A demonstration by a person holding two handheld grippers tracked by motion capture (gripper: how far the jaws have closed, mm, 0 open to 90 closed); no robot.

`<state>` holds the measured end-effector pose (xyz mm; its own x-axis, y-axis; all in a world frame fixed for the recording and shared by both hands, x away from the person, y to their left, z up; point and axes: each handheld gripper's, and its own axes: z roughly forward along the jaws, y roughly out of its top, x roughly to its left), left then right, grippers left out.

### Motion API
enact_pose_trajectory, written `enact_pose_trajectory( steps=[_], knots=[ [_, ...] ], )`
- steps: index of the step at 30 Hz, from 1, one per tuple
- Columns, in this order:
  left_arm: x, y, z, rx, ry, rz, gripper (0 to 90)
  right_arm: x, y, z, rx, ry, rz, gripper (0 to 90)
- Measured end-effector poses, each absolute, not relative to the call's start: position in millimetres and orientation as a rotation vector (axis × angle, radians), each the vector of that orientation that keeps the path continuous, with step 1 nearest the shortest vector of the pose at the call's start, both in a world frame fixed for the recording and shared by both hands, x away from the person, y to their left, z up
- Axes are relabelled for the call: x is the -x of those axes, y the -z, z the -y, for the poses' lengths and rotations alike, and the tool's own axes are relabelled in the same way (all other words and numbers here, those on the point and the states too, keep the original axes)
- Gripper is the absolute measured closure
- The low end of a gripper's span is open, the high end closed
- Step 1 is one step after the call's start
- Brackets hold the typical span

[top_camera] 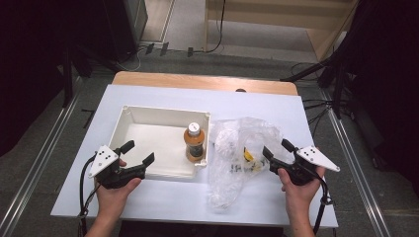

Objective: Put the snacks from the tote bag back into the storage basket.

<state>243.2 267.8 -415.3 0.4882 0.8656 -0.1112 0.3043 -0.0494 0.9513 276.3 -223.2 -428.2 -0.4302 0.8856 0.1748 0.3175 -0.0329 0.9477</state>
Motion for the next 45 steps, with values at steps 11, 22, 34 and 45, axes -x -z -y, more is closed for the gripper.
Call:
enact_pose_trajectory(
  steps=[11, 22, 34, 45],
  knots=[
    [-238, 417, -279, -1.605, -0.633, -1.049, 17.9, -267, 434, 242, -1.295, -1.445, -1.725, 23.9],
    [-232, 416, -290, -1.603, -0.638, -1.062, 17.8, -253, 439, 268, -1.339, -1.409, -1.691, 23.9],
    [-216, 414, -310, -1.594, -0.675, -1.085, 17.8, -234, 445, 294, -1.37, -1.384, -1.666, 24.8],
    [-222, 419, -320, -1.562, -0.686, -1.145, 17.8, -228, 457, 286, -1.344, -1.286, -1.737, 24.8]
  ],
)
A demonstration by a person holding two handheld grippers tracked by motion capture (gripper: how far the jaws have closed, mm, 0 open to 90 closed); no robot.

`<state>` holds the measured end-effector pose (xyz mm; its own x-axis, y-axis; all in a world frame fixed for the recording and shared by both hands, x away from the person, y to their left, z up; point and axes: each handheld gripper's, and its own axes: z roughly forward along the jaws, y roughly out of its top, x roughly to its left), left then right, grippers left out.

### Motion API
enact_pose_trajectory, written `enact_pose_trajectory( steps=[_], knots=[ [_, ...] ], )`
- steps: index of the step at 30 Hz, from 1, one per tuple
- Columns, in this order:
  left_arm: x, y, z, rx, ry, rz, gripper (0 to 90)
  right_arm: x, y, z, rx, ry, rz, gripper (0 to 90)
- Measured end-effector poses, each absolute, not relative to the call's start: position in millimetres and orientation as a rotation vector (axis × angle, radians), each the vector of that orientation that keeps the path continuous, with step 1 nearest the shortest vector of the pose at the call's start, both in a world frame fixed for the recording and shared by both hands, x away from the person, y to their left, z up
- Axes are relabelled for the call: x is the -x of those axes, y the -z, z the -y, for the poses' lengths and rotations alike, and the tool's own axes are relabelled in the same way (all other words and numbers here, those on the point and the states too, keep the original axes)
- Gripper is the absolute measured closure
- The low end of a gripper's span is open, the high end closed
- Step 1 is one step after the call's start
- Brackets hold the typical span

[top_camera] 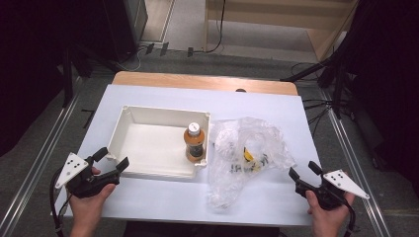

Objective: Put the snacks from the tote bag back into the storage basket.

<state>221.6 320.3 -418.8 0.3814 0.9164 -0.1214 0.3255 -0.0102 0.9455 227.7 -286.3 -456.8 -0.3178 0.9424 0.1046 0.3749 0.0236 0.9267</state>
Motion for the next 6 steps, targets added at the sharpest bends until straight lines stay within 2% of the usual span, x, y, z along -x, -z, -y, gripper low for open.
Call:
enact_pose_trajectory(
  steps=[6],
  knots=[
    [-225.3, 425.0, -311.9, -1.586, -0.69, -1.139, 17.8, -219.5, 455.2, 288.7, -1.377, -1.349, -1.683, 24.8]
  ],
)
